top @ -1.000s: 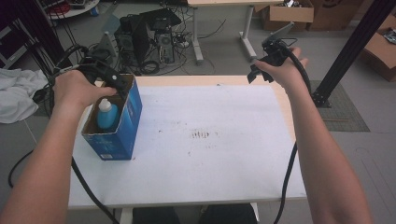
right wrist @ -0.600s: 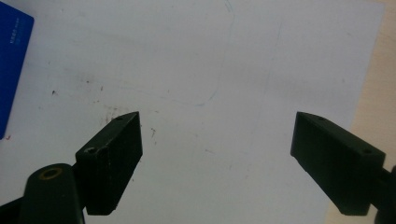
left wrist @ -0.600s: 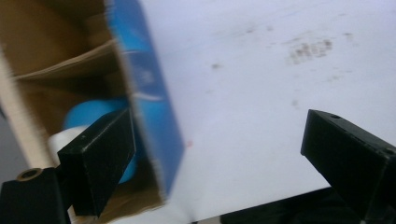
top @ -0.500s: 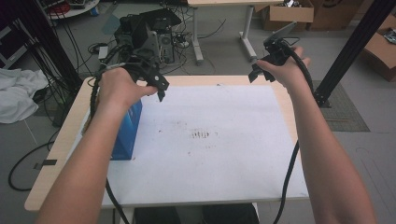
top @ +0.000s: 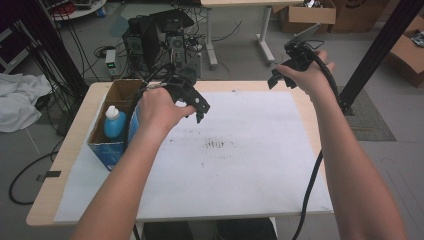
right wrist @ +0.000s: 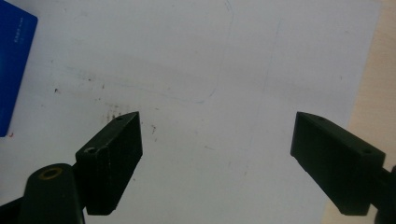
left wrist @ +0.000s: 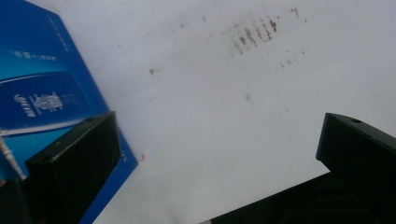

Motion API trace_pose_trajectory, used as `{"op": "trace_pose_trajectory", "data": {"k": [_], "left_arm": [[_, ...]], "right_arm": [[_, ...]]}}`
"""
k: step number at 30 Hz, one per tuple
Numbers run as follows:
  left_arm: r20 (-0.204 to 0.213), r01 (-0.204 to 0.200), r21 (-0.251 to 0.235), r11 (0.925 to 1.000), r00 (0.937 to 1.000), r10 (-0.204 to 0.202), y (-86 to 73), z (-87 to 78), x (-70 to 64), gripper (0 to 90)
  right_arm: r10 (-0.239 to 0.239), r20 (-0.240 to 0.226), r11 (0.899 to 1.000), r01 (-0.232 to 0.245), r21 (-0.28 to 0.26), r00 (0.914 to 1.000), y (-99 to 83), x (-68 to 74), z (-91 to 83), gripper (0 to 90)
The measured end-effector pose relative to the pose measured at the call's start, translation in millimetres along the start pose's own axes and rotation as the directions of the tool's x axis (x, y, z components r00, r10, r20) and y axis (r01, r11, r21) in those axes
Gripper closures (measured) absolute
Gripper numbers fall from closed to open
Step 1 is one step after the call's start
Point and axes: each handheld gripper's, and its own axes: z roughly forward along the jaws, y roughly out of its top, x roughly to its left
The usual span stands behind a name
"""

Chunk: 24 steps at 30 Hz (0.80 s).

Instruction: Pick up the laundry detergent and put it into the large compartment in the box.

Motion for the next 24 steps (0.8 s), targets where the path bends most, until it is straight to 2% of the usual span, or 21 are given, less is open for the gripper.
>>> {"op": "trace_pose_trajectory", "data": {"k": [5, 10, 24], "left_arm": [[0.018, -0.035, 0.016, 0.9993, 0.9992, 0.035, 1.4, 11.2, -8.5, 0.1], [0.028, -0.045, 0.025, 0.9987, 0.9986, 0.045, 2.5, 19.1, -13.8, 0.1], [0.048, -0.053, 0.031, 0.9981, 0.9975, 0.051, 2.8, 23.7, -13.1, 0.1]], "right_arm": [[-0.008, 0.0, 1.0, 0.008, 0.003, 1.0, -0.7, 0.5, 0.7, 16.7], [-0.005, 0.001, 1.0, 0.005, 0.006, 1.0, -1.3, 0.6, 2.0, 16.7], [-0.003, 0.004, 1.0, 0.003, 0.013, 1.0, -1.2, 0.8, 5.6, 16.7]]}}
